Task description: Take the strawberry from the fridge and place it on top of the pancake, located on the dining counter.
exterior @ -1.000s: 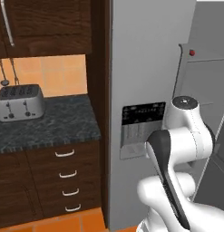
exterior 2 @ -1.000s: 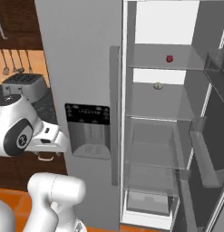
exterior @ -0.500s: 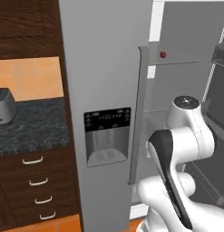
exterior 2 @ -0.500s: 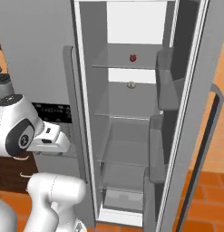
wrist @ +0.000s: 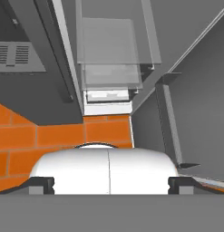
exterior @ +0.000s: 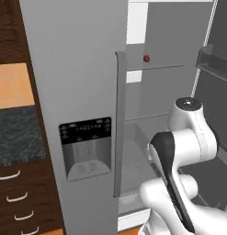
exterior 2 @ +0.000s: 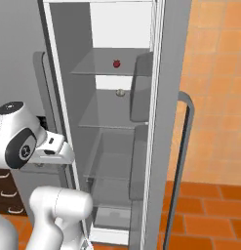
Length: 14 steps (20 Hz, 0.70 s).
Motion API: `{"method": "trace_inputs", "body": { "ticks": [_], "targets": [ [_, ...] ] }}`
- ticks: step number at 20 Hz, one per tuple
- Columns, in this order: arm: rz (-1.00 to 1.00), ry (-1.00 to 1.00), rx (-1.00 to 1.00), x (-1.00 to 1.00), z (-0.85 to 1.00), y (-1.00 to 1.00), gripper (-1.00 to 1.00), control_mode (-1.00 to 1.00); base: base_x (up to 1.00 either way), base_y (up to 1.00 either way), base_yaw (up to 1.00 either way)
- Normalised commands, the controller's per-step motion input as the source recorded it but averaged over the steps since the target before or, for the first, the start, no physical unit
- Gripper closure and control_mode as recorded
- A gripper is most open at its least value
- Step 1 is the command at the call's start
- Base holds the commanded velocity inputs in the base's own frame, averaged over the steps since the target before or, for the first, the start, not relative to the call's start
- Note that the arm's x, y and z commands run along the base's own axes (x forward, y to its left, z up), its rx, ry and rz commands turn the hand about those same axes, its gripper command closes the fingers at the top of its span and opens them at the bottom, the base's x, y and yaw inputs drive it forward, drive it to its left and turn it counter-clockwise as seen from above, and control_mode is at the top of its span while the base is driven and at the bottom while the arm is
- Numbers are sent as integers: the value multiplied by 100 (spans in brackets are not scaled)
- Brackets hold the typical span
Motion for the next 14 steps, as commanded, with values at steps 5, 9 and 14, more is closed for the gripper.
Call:
{"method": "trace_inputs", "body": {
  "ticks": [5,9,14],
  "targets": [
    [0,0,0,0,0,0,-100,100,52,-25,-8],
    [0,0,0,0,0,0,-100,100,65,-11,-2],
    [0,0,0,0,0,0,-100,100,51,-12,0]
  ]
}}
